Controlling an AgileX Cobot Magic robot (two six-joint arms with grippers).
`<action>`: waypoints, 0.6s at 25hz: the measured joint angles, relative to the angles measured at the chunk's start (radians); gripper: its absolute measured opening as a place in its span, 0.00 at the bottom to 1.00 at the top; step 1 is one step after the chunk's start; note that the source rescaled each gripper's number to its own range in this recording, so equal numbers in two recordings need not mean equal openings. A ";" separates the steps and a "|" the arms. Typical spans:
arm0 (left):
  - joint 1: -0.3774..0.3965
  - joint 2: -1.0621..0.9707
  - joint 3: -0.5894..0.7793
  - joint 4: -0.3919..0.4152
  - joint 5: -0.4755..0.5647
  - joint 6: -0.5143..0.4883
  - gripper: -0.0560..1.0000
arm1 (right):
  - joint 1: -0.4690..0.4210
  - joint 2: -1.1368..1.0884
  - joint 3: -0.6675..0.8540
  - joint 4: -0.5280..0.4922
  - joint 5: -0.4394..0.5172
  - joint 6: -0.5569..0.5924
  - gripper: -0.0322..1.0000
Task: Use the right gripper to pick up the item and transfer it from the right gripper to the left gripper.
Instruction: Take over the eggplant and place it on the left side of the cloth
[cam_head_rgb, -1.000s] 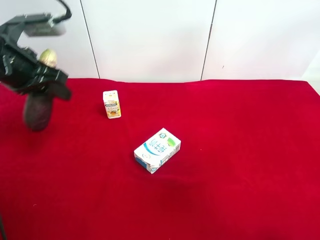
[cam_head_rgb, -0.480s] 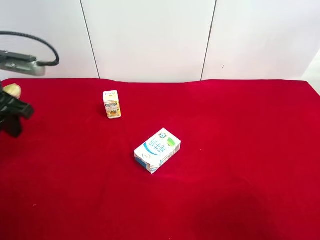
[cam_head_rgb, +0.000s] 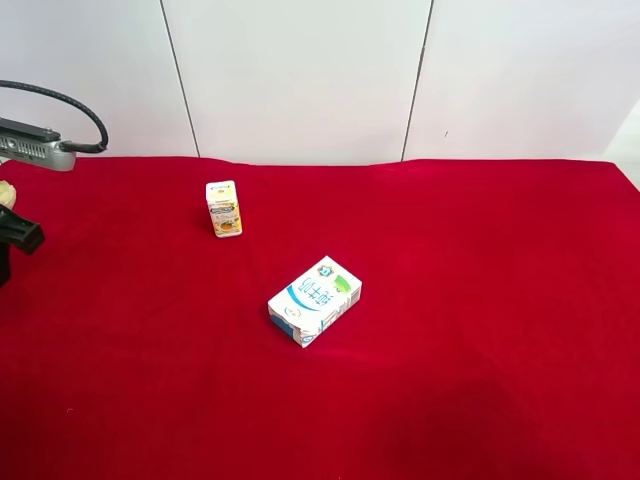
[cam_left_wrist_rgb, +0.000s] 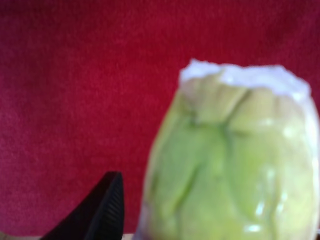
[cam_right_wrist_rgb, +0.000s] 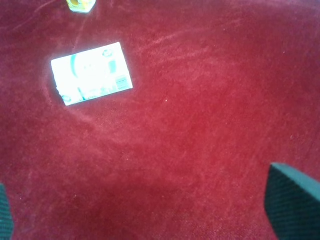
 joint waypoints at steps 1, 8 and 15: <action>0.000 0.014 0.000 -0.002 0.000 0.000 0.06 | 0.000 0.000 -0.001 0.000 0.000 0.000 1.00; 0.000 0.128 0.000 -0.008 -0.106 0.001 0.06 | 0.000 0.000 -0.001 0.000 -0.001 0.000 1.00; 0.000 0.211 0.000 -0.008 -0.229 0.013 0.06 | 0.000 0.000 -0.001 0.000 -0.001 0.000 1.00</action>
